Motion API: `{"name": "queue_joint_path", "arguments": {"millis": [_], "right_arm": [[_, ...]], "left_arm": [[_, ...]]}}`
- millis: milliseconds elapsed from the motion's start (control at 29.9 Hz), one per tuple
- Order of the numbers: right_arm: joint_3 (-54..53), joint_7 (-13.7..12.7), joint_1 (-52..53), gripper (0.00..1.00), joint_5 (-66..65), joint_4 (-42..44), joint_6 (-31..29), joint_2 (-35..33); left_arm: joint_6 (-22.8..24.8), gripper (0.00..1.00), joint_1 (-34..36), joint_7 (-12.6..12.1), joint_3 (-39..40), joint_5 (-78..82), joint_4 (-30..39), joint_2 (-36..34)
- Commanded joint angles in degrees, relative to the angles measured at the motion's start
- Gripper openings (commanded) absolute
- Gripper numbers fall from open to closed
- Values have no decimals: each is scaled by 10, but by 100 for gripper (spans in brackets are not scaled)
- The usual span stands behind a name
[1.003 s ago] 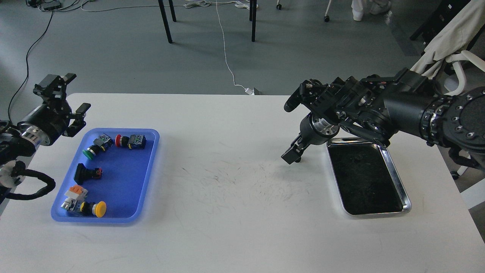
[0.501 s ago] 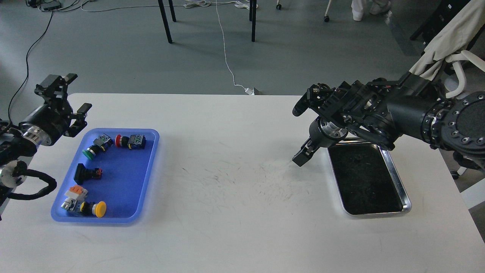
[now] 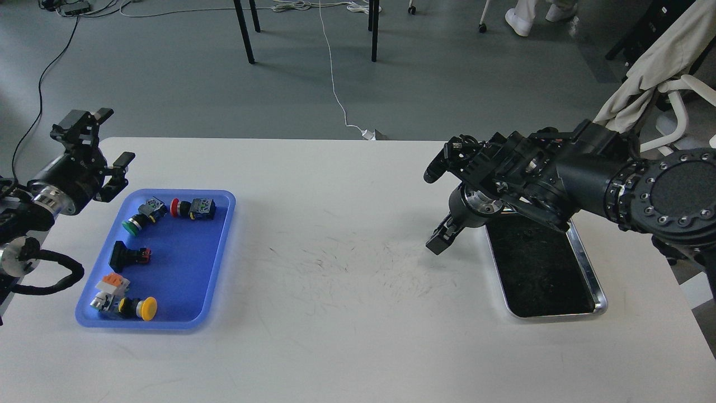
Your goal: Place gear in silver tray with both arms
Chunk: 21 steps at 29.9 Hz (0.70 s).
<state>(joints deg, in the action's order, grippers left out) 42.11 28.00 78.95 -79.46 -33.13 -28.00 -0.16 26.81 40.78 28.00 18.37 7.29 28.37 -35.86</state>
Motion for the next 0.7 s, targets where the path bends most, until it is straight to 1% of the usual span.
{"name": "queue_joint_path", "arguments": {"millis": [0,33,134,201,234,401,535,668], "right_arm": [[10,0,1,71,-1,1,0,2],[18,0,1,67,-1,3,0,2],[27,0,-2,66,-1,21,0,2],[28,0,-10,60,-1,25,0,2],[29,0,-13,59,-1,27,0,2],[27,0,-25,59,0,55,0,2],[27,0,-23,59,1,58,0,2],[27,0,-21,61,1,60,0,2]], "left_arm": [[0,98,0,0,0,0,-1,0],[0,98,0,0,0,0,0,0],[0,98,0,0,0,0,0,0],[-1,98,0,0,0,0,-1,0],[0,98,0,0,0,0,-1,0],[0,98,-1,0,0,0,-1,0],[0,98,0,0,0,0,-1,1],[0,98,0,0,0,0,-1,-1]]}}
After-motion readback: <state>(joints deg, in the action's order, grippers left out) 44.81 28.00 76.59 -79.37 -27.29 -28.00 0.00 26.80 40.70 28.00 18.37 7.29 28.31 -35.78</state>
